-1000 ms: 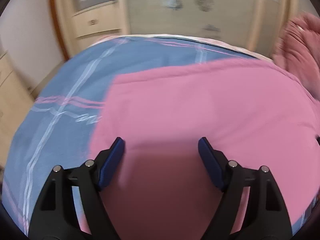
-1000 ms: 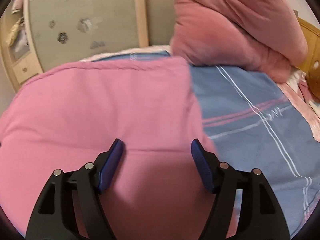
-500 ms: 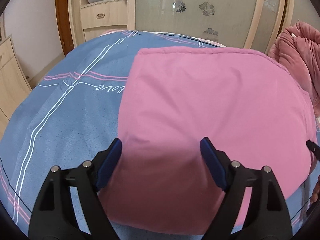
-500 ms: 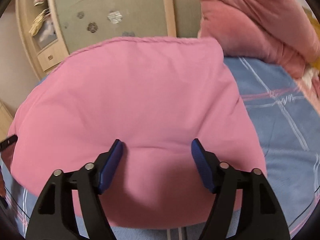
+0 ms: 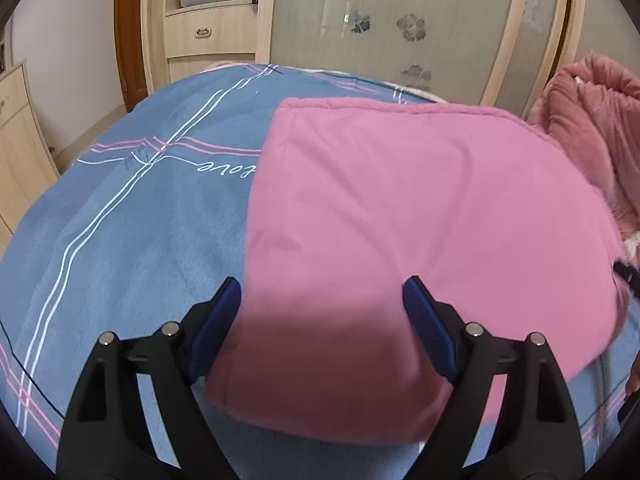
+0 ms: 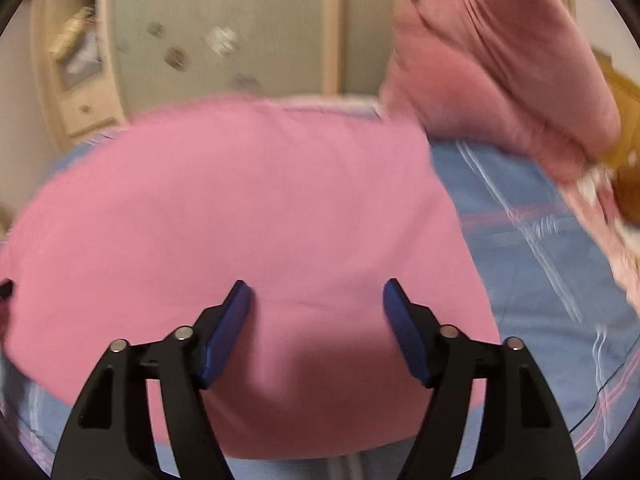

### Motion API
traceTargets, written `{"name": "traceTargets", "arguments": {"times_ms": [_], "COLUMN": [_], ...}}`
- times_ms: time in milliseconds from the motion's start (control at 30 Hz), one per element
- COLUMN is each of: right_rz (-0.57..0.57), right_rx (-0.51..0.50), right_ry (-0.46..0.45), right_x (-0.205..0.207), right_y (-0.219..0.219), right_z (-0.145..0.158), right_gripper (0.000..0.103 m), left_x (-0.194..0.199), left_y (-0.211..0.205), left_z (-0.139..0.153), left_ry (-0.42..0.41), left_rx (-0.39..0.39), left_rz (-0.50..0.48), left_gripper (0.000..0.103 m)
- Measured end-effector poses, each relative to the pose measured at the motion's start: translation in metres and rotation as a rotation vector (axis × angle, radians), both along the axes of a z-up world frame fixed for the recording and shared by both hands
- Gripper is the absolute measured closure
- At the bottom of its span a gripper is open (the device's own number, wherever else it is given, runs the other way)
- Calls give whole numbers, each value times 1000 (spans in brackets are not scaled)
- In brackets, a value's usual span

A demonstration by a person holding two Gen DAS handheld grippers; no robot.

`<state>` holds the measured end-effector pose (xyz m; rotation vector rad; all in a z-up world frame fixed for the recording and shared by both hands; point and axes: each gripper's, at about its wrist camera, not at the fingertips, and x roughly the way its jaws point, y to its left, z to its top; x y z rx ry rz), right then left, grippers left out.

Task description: Fold large clothes

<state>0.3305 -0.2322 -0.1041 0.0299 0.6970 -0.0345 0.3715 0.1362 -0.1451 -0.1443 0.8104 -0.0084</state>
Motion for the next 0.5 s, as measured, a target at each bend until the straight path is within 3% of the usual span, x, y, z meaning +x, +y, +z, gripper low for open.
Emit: {"name": "traceTargets", "arguments": {"times_ms": [100, 200, 267, 400, 500], "right_rz": [165, 320, 388, 544, 572], "right_rx": [2, -7, -34, -51, -111], "right_ry": [-6, 48, 72, 240, 294], "right_x": [17, 54, 78, 133, 171], "right_y": [68, 145, 188, 274, 320], "right_z": [27, 36, 36, 20, 16], "right_gripper": [32, 32, 32, 32, 28], "left_x": [-2, -8, -13, -15, -12], "left_y": [7, 16, 22, 28, 35], "left_z": [-4, -2, -2, -16, -28], "left_ry": [-3, 3, 1, 31, 50], "left_rx": [-43, -110, -148, -214, -293], "left_rz": [-19, -26, -28, -44, -41], "left_gripper": [18, 18, 18, 18, 17]}}
